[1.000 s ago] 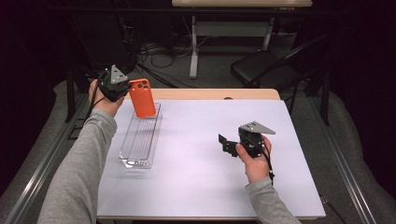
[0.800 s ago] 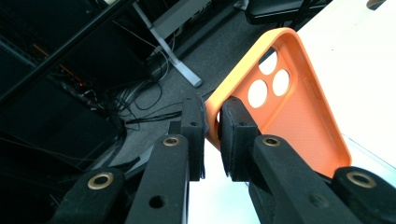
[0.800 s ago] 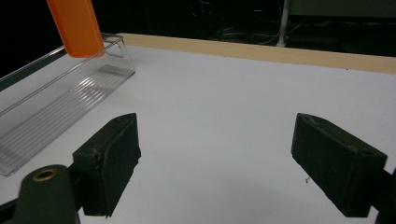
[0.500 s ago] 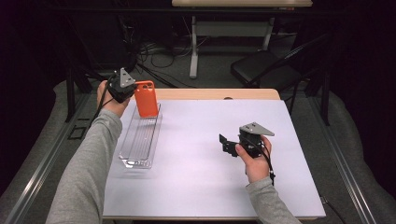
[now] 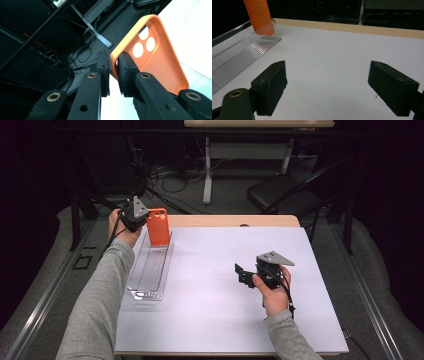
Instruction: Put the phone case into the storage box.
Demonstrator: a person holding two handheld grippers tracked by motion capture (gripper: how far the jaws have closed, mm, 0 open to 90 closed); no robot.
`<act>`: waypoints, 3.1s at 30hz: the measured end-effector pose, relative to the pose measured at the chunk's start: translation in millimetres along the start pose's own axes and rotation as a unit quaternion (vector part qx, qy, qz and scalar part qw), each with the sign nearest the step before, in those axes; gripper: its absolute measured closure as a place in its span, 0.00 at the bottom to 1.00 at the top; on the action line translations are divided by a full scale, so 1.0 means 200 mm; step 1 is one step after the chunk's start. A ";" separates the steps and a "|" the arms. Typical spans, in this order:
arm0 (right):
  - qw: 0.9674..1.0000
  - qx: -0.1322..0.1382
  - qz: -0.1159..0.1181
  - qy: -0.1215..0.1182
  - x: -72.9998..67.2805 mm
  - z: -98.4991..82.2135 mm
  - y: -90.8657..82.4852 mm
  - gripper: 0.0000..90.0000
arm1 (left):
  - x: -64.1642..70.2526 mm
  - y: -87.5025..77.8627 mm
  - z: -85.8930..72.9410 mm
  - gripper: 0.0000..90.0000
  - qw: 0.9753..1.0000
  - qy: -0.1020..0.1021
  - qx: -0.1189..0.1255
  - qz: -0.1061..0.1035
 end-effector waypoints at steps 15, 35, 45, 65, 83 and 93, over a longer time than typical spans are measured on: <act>1.000 -0.005 0.002 0.000 0.00 -0.01 0.01 0.17 | 0.03 0.05 -0.05 0.90 1.000 0.010 0.004 0.011; 1.000 -0.006 0.002 0.000 -0.01 -0.02 0.01 0.17 | 0.05 0.07 -0.05 0.89 0.999 0.043 0.009 0.018; 1.000 -0.011 0.003 -0.003 -0.01 -0.03 0.02 0.17 | 0.04 0.08 -0.07 0.88 0.998 0.060 0.002 0.027; 1.000 -0.012 0.004 -0.004 -0.01 -0.03 0.02 0.17 | 0.03 0.09 -0.08 0.80 0.999 0.044 -0.002 0.028; 1.000 -0.012 0.005 -0.006 -0.02 -0.03 0.03 0.17 | 0.02 0.08 -0.09 0.64 1.000 0.012 -0.004 0.024; 1.000 -0.009 0.007 -0.005 -0.02 -0.03 0.03 0.17 | 0.00 0.06 -0.09 0.54 1.000 -0.001 0.002 0.026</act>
Point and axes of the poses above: each handheld gripper's, and its own axes: y roughly forward along the jaws, z roughly out of its top, x roughly to its right, the point moved 8 cm from there along y, roughly forward along the jaws, and after that the axes turned 3 degrees about -y, right-handed, at the moved point
